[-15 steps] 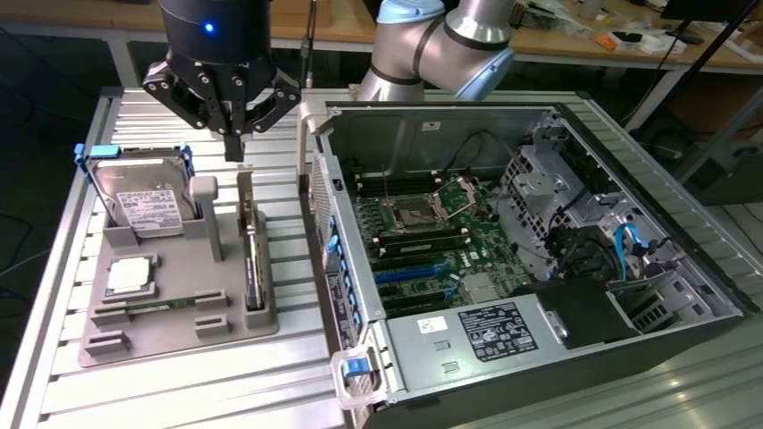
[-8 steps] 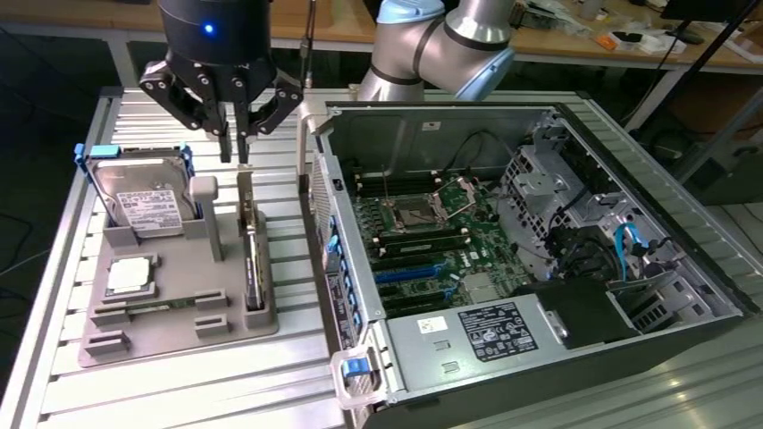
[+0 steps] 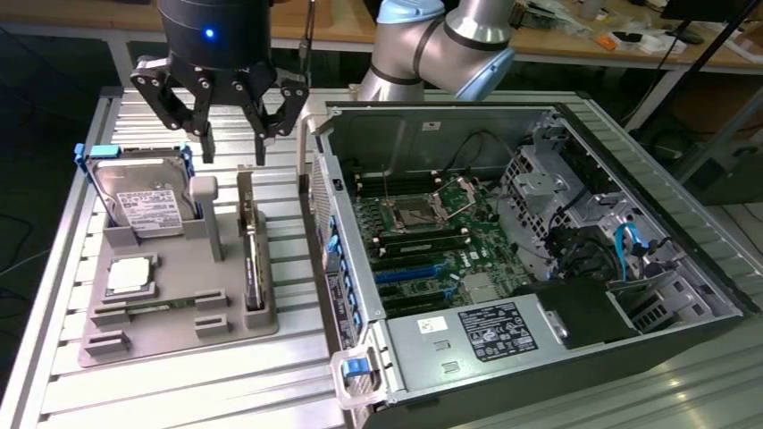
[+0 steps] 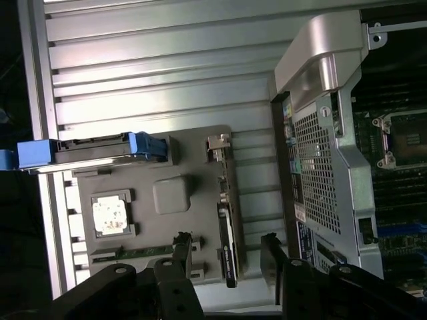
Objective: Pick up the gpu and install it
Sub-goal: 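Pick up the gpu and move the gpu toward the slot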
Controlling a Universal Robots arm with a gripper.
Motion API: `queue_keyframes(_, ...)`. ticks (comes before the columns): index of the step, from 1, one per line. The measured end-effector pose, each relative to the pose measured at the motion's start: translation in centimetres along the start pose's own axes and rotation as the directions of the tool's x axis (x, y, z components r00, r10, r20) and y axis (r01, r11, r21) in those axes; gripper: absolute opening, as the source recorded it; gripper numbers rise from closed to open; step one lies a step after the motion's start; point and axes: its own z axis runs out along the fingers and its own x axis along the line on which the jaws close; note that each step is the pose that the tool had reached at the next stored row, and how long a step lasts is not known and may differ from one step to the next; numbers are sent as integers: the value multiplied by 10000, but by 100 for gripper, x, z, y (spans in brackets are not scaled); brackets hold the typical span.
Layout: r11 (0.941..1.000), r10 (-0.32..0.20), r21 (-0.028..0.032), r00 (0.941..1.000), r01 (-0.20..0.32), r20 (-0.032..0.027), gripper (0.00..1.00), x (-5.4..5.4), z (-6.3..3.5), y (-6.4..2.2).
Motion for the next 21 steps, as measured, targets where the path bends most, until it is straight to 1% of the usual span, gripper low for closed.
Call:
queue_keyframes(5,10000,3,59,10000,-3,-2,54,-4,77,-42)
queue_keyframes(10,10000,3,66,10000,-3,-2,54,-11,160,-102)
queue_keyframes(12,10000,3,66,10000,-3,-2,54,-17,201,-152)
queue_keyframes(13,10000,1,67,10000,-1,-10,54,-21,213,-180)
queue_keyframes(14,10000,-12,70,10000,13,-51,54,-23,224,-199)
queue_keyframes(15,10000,-33,77,9999,34,-105,54,-25,232,-213)
queue_keyframes(19,9998,-129,127,9993,133,-351,54,-30,259,-257)
queue_keyframes(21,9997,-150,180,9985,160,-525,54,-31,264,-260)
